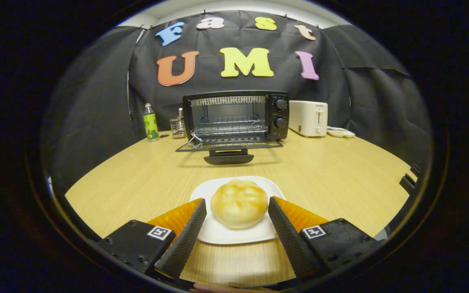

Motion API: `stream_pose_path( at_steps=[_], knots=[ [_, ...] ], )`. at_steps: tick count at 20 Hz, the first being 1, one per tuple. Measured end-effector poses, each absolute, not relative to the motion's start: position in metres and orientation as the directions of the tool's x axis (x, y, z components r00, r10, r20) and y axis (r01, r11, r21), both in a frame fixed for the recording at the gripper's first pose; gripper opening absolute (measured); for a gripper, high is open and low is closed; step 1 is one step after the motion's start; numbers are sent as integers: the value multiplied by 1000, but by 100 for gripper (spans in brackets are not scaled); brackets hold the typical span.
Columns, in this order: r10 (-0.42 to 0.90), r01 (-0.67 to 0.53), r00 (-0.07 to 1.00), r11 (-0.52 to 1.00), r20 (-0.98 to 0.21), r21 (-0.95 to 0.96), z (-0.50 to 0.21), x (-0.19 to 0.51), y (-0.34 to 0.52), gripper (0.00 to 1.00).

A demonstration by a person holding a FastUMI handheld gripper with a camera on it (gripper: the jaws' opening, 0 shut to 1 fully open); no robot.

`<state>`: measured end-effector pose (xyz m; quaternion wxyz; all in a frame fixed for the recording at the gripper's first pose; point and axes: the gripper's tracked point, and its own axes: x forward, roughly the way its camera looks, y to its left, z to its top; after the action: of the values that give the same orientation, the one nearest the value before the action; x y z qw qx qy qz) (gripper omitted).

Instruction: Open the toaster oven, put the food inside, and close the toaster oven door.

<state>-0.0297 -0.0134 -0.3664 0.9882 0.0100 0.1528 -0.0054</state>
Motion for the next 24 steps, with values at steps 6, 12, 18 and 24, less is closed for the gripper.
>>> stream_pose_path(
  at_steps=[6,12,18,24],
  knots=[
    [-14,24,932,999,-362,22,-380,-20,-13,100],
    [-3,21,940,999,-340,49,-372,-18,-14,100],
    [35,-18,951,998,-306,59,-359,-21,-6,94],
    [78,-65,964,996,-254,58,-340,-24,3,86]
  ],
)
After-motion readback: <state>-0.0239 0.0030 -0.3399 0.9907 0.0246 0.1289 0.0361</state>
